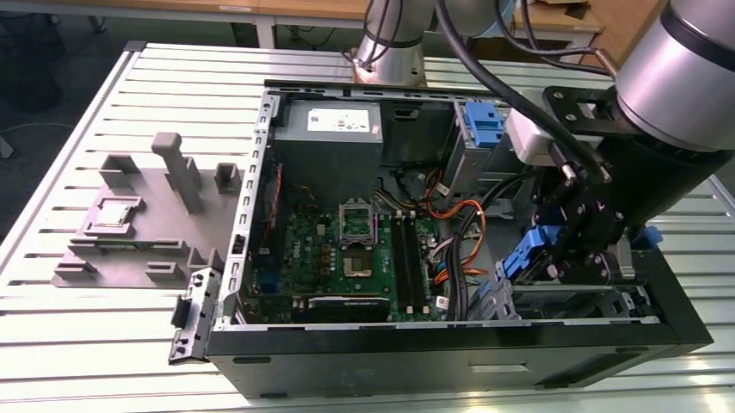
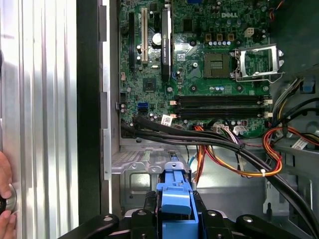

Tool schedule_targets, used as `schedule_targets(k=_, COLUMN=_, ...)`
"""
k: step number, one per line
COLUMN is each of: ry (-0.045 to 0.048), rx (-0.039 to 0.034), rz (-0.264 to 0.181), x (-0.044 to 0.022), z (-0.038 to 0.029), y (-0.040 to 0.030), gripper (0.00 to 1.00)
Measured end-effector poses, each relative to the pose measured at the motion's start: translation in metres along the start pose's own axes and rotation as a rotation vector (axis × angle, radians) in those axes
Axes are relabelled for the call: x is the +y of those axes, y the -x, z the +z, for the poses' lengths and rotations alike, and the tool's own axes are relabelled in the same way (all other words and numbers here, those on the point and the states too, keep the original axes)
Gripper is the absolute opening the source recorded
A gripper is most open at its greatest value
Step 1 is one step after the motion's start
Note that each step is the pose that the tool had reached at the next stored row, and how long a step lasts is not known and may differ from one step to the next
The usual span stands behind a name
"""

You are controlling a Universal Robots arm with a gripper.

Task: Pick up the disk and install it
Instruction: 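Insert the disk into the insertion slot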

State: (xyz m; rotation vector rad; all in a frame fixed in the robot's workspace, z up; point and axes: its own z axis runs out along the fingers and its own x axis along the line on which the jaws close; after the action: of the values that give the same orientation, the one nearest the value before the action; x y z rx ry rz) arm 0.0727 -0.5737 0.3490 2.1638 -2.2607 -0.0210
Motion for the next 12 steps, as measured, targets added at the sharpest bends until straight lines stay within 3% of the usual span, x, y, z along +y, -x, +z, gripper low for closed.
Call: schedule_targets(k=12, ry=0.0000, rx=0.0000, rz=0.000, x=-0.0001, z=0.0063, y=-0.0005, gripper=0.37)
